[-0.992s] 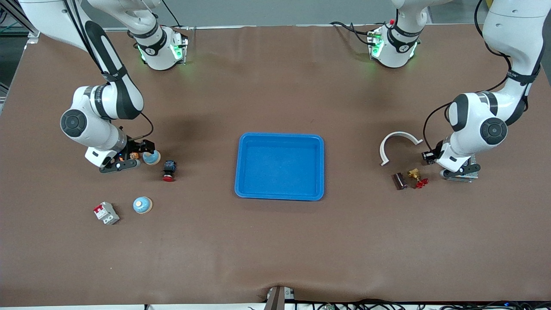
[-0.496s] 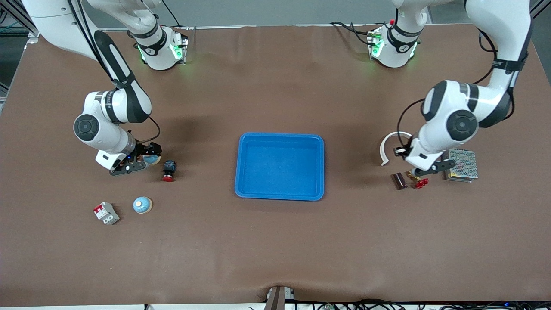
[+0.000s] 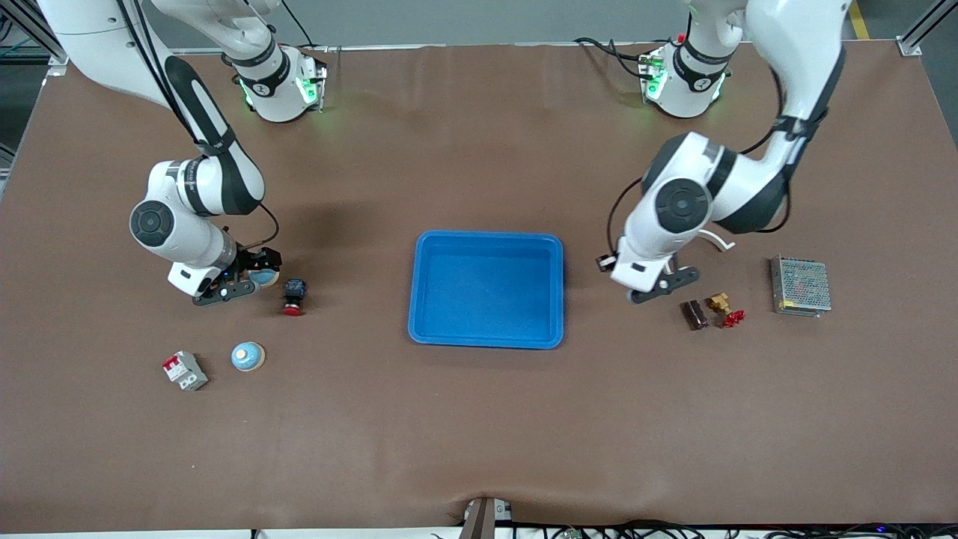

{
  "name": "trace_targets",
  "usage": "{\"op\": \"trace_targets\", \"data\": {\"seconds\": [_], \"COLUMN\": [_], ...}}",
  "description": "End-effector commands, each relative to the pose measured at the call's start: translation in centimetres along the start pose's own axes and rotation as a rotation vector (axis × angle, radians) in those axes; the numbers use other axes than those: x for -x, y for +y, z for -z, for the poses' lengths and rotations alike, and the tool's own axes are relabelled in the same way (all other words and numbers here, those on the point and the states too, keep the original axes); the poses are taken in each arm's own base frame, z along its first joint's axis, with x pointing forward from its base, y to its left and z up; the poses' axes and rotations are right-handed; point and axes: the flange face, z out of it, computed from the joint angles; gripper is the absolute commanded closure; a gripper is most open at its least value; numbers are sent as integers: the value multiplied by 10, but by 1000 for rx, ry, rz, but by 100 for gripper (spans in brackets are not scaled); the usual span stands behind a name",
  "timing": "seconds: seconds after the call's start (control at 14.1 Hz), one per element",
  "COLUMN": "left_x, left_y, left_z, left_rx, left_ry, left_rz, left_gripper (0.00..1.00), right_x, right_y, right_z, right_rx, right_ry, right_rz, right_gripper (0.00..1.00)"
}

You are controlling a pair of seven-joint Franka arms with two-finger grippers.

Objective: Place electrolytic capacitor and blue bell in tray
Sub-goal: 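Carry the small capacitor into the tray and open the left gripper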

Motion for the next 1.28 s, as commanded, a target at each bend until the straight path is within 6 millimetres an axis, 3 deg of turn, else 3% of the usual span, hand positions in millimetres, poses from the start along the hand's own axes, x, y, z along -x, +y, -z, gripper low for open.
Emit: {"op": "trace_targets", "data": {"seconds": [0.0,0.28,0.64,1.21], "left_x": [5,31,50,55], "left_y": [40,84,117,126], "left_z": [-6,-28,-64,-101], "left_rx": [1,4,-31,-21], "left_ry": [-2,-21,-6,-34], "left_rz": [31,51,87,79], "left_gripper": [100,100,100,100], "right_x": [1,1,2,3], "right_y": [-1,-2,0,-1], "right_z": [-9,-15,-19,-24], "right_rx": [-7,-7,-9,-8], "right_ry": [3,-1,-7,-3], "right_rz": [14,17,40,46], "right_gripper": [0,0,0,1]}}
